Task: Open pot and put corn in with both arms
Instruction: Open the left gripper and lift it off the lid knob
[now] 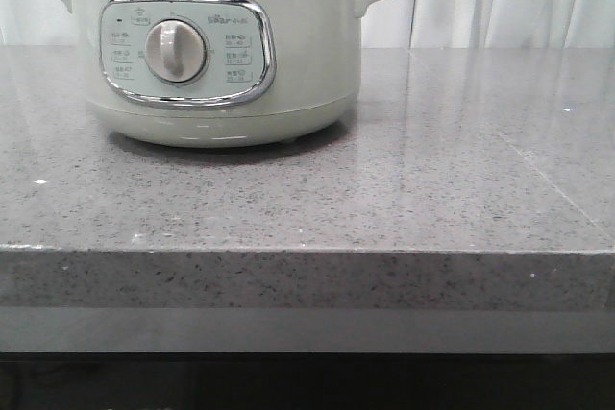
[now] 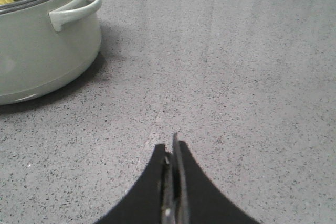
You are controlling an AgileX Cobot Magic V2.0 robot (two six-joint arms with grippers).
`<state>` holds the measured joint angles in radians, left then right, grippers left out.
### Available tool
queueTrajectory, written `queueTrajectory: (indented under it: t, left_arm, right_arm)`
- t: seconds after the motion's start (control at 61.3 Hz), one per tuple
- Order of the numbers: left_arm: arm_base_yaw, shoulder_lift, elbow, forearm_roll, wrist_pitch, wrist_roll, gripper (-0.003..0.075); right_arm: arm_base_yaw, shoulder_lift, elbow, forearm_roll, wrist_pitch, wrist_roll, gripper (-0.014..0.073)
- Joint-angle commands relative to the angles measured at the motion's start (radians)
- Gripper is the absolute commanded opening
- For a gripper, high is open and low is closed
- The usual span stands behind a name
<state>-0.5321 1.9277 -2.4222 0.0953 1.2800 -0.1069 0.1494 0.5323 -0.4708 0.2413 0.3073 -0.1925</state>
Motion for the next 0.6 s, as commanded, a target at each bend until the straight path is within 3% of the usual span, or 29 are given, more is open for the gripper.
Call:
queueTrajectory:
  t: [0.0,0.212,0.245,0.261,0.588]
  left_arm:
    - [-0.006,-0.062,-0.032,0.006,-0.022,0.002,0.0195]
    - [-0.006,-0.072,-0.032,0.022,-0.022,0.002,-0.0018]
    - [-0.006,-0.076,-0.032,0.034,-0.022,0.002,-0.002]
    - [-0.006,-0.079,-0.032,0.039,-0.022,0.002,-0.002]
    - [-0.006,-0.208,0.075,0.206,-0.025,-0.024,-0.002]
  right_arm:
    - [-0.004,0.001,-0.026,0.007,-0.071,-0.006,-0.012]
    - [-0.004,0.001,-0.026,0.007,-0.071,-0.006,-0.012]
    - [-0.004,0.001,-0.026,0.007,-0.071,-0.006,-0.012]
    - [-0.004,0.001,-0.026,0.007,-0.071,-0.006,-0.0067]
    - [-0.004,0.001,-0.026,0.007,-0.072,-0.006,-0.0067]
